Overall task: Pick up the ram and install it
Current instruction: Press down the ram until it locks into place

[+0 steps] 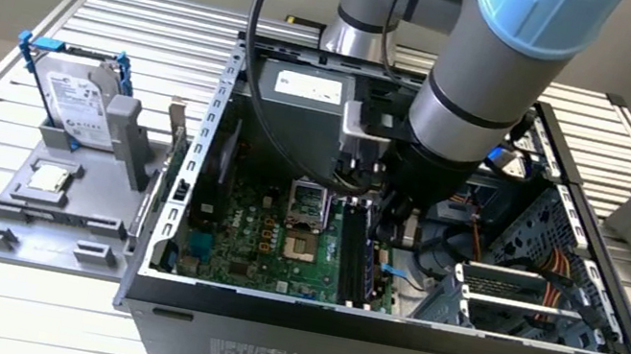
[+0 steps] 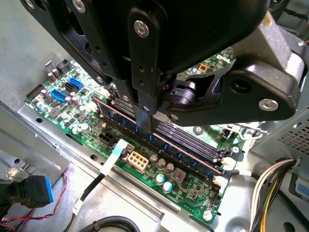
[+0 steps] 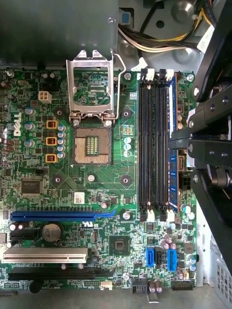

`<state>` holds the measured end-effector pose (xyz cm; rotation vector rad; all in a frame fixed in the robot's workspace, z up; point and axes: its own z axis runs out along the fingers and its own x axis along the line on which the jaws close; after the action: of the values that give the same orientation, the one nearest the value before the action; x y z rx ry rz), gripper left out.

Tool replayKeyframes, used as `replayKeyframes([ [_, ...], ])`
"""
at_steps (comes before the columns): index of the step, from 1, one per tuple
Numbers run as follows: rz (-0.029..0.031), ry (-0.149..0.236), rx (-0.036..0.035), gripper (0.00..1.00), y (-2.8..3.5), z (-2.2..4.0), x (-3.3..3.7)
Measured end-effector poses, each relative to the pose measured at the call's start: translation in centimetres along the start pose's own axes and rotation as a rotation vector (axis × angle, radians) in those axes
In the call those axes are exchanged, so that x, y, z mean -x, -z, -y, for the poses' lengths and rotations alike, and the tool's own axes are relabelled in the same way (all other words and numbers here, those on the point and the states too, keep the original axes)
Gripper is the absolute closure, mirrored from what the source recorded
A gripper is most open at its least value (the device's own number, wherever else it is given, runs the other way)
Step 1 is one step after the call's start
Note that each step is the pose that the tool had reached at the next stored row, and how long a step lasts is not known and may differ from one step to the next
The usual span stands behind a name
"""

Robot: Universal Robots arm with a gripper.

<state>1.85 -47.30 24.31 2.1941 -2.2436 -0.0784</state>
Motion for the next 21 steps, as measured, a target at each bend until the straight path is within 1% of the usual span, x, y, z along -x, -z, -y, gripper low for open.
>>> replayKeyframes([
  [5,-0.0048,0.000,-0.0001,1.00,-0.57,0.02,-0.02],
  [9,-0.0050,0.000,-0.0002,1.00,-1.10,0.04,-0.04],
  [15,-0.0050,0.000,-0.0002,1.00,-1.16,0.04,-0.04],
  [21,-0.0051,0.000,-0.0002,1.00,-1.56,0.06,-0.05],
])
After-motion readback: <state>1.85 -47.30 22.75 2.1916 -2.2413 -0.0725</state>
